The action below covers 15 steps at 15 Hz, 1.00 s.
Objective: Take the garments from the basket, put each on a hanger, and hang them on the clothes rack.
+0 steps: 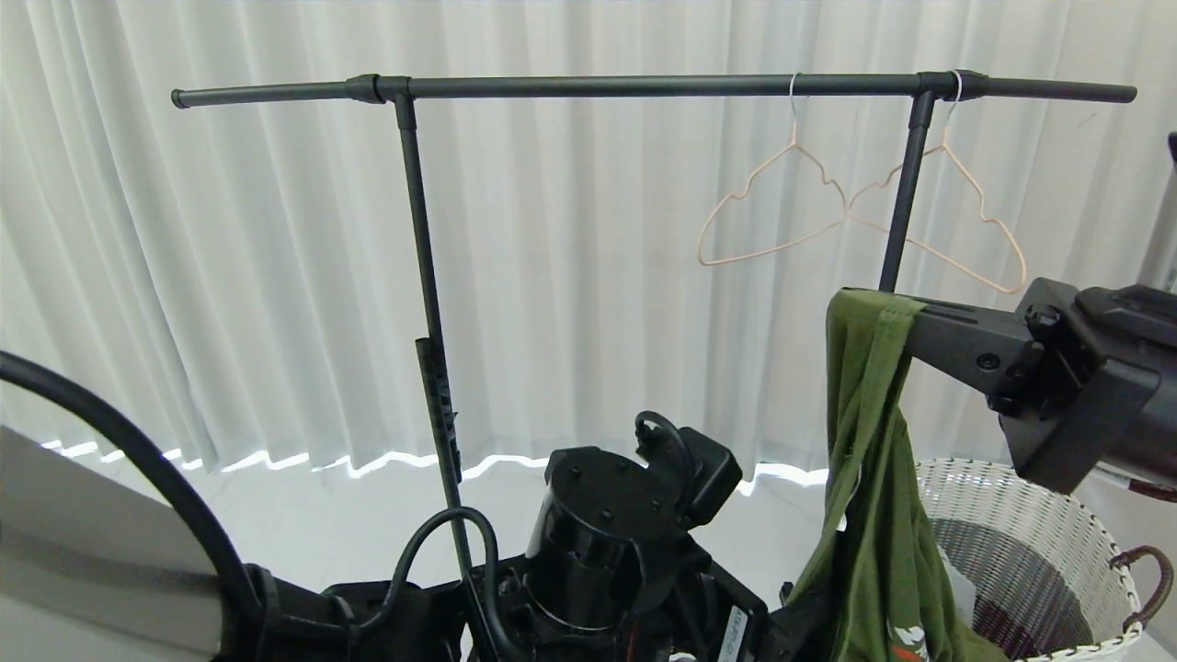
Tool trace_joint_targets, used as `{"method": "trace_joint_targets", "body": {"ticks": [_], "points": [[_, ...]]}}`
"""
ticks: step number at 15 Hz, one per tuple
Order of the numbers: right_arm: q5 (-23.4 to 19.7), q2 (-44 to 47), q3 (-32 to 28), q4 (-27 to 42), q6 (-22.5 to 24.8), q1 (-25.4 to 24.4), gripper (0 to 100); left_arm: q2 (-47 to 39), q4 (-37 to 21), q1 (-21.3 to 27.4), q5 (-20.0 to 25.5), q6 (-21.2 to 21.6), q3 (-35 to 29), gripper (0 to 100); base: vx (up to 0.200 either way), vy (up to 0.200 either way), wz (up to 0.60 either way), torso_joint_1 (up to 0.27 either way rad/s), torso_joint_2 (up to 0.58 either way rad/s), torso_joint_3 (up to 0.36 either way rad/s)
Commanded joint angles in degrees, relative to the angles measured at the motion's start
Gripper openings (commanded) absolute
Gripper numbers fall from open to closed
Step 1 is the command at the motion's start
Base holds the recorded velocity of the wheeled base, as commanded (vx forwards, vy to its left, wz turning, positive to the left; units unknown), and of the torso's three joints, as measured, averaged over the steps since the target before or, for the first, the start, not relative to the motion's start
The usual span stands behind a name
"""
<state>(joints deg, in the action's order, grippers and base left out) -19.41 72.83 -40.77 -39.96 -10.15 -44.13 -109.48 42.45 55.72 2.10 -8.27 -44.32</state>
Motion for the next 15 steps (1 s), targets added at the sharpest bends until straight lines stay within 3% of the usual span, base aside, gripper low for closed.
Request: {"method": "trace_joint_targets", "body": {"ticks": [1, 8, 9, 12, 15], "points": [[0.0, -0.2, 0.0, 0.0, 0.0, 0.0, 0, -0.1, 0.0, -0.1, -2.0, 0.2, 3.5, 100, 0.000, 0.000, 0.00, 0.000, 0.00, 0.000], [0.1, -0.9, 0.1, 0.0, 0.0, 1.9, 0, 2.2, 1.6, 0.0, -2.4, 0.2, 9.1, 100, 0.000, 0.000, 0.00, 0.000, 0.00, 0.000], [0.0, -1.3, 0.3, 0.0, 0.0, 2.1, 0, 2.0, 4.7, 0.0, -2.3, 0.2, 10.4, 0, 0.000, 0.000, 0.00, 0.000, 0.00, 0.000], [0.2, -1.8, 0.9, 0.0, -0.1, 3.3, 0, 2.0, 12.1, 0.4, -2.5, 1.7, 13.7, 0, 0.000, 0.000, 0.00, 0.000, 0.00, 0.000], [0.2, -1.8, 1.0, 0.1, -0.2, 7.2, 0, 2.9, 20.8, 0.4, -5.8, 10.1, 17.5, 0, 0.000, 0.000, 0.00, 0.000, 0.00, 0.000]]}}
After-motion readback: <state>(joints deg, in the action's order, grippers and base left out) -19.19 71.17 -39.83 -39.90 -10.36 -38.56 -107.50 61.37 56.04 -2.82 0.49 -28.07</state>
